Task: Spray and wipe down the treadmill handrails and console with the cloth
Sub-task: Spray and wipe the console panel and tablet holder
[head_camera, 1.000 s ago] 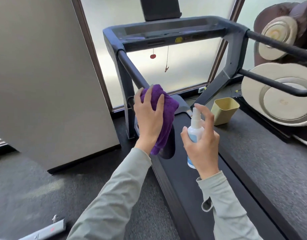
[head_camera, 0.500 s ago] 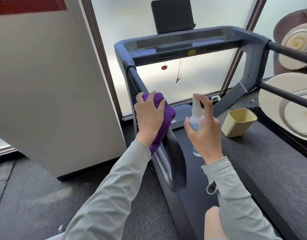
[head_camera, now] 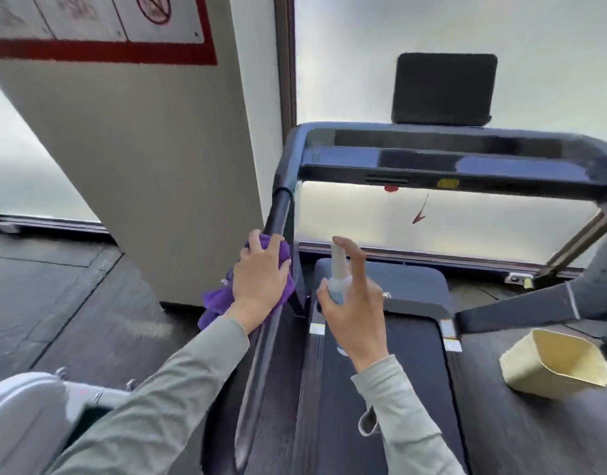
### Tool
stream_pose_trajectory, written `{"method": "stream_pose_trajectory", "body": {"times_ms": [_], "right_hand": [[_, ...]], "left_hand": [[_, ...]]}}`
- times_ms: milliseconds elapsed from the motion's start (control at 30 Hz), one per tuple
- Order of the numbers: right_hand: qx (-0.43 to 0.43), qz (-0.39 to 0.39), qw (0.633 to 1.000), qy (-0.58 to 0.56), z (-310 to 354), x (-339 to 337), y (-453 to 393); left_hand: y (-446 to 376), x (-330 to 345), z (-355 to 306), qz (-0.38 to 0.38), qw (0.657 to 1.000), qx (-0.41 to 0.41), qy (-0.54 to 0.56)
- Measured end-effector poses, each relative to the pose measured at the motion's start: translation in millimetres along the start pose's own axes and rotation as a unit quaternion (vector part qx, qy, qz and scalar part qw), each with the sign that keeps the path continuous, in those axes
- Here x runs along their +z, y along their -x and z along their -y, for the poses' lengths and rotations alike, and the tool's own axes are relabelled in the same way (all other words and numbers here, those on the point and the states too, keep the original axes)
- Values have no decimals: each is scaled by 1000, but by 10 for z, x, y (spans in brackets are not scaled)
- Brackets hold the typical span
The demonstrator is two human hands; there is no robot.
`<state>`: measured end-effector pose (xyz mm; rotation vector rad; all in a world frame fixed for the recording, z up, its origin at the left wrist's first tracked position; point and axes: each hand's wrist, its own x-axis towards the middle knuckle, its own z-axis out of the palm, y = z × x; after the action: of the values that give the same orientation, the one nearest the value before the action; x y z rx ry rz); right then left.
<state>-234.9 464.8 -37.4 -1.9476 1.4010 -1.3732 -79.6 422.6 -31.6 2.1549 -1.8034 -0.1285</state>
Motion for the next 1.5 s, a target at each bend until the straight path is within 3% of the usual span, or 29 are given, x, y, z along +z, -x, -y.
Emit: {"method": "stream_pose_trajectory", "body": {"times_ms": [133,567,1133,1267,1400,1500], "right_hand": [[-13,55,998,-16,64,-308,-462],[10,172,984,-55,-444,-106,-1526],[-57,288,955,-42,-1096,304,-3211],[-81,337,938,-32,-1322,387,-3571],[-91,383,919,-21,-1458,531,-3840],[-97,397,912,-13,-1498,629,-3970]], "left_hand": [[-262,47,-235,37,993,-72,-80],[-805,164,-395,23,965,-243,-92],[-1888,431,-629,-32,953,-284,-102],[-1687,350,-525,34,961,-274,-15],[-1630,315,-630,62,941,-309,-121],[-1677,325,-680,21,938,-322,-127]]}}
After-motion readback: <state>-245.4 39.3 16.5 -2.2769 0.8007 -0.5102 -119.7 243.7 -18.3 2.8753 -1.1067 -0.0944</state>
